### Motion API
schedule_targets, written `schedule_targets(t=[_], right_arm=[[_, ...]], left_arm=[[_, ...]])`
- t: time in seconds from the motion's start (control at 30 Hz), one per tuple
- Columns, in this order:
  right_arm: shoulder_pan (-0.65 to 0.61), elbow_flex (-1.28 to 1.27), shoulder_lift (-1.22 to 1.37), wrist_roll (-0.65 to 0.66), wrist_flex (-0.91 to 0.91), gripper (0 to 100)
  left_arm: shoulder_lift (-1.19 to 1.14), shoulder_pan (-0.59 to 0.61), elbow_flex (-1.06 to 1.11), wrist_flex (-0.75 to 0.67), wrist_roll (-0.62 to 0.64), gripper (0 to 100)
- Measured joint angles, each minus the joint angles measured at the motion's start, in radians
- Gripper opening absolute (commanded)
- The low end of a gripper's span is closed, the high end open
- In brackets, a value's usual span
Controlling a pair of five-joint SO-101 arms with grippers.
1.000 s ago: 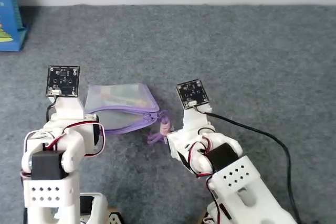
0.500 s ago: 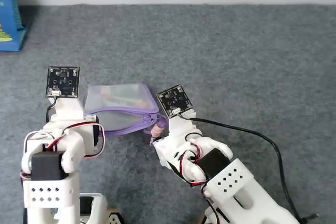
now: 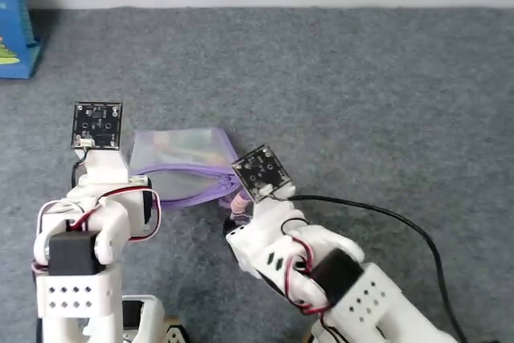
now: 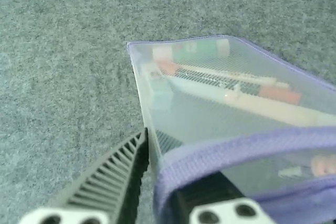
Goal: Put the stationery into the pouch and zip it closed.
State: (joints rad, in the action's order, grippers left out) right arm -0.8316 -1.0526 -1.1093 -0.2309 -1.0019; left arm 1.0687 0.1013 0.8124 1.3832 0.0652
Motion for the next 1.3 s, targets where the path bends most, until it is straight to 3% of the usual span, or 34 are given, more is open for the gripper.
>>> schedule_targets(t=[0.27,0.5,0.83,0.93,1.23,1.3], right_arm=[[0.035,-0.038,-0.025,0.0,0.054,24.6],[0.046,-0.114,-0.025,0.032,0.189,6.7],[0.049,-0.146,-0.028,0.032,0.203,5.6],[0.051,-0.164,-0.037,0.032,0.203,0.7],[0.12,-0.164,-0.037,0.071,0.203,1.5],[0.12,-0.164,-0.037,0.074,0.203,7.7]], left_arm=[[0.0,0.0,0.0,0.0,0.0,1],[0.0,0.002,0.0,0.0,0.0,1],[0.0,0.002,0.0,0.0,0.0,1],[0.0,0.002,0.0,0.0,0.0,1],[0.0,0.002,0.0,0.0,0.0,1],[0.0,0.002,0.0,0.0,0.0,1]])
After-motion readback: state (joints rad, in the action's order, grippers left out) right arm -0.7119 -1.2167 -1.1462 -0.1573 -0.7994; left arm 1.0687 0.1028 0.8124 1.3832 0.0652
